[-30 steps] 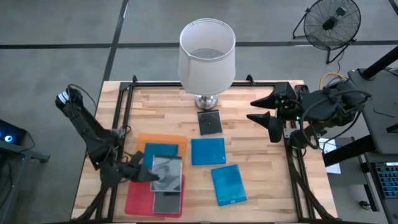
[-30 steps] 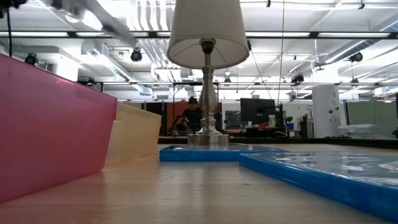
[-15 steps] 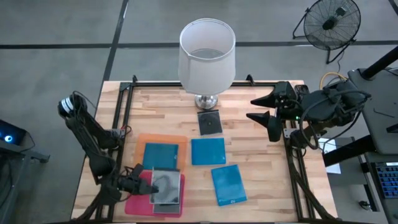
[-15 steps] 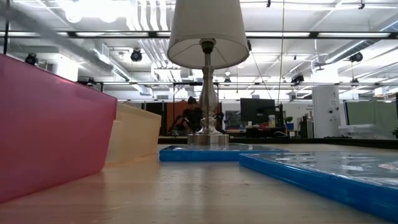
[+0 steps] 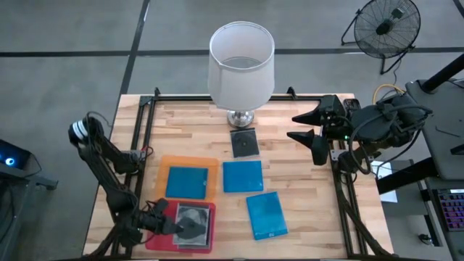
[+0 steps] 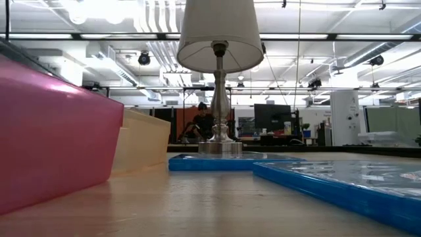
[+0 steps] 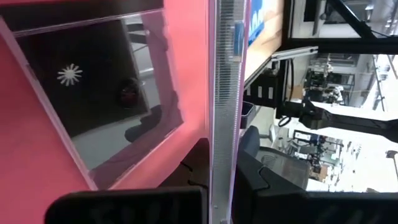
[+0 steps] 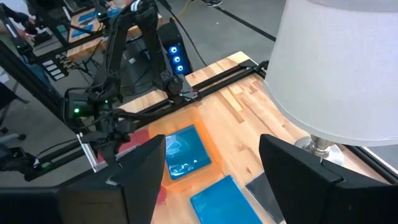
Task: Pick & place jewel cases by type
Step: Put the bottom black CD case into the pink bin
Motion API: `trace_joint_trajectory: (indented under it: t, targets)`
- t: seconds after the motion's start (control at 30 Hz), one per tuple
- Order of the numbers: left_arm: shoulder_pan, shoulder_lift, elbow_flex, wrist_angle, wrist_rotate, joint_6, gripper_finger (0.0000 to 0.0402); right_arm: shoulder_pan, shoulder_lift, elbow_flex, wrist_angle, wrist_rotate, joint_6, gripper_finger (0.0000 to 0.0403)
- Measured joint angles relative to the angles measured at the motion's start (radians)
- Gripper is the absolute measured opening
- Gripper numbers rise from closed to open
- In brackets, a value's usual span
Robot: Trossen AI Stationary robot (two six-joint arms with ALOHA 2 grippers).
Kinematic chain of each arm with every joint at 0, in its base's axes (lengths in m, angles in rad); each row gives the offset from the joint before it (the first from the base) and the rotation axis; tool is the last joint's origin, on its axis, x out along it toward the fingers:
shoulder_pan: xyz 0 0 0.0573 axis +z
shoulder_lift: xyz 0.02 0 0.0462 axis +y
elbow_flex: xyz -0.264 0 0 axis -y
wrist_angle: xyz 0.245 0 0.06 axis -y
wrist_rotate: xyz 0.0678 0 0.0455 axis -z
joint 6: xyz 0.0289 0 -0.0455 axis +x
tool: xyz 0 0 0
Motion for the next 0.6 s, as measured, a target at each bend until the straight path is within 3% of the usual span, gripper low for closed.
trace_joint_trajectory:
  t: [0.6]
  targets:
    - [0.000, 0.172, -0.002, 0.135, 0.003, -0.073, 0.0003, 0.000, 0.000, -0.032, 0.001, 0.000, 0.000, 0.0256]
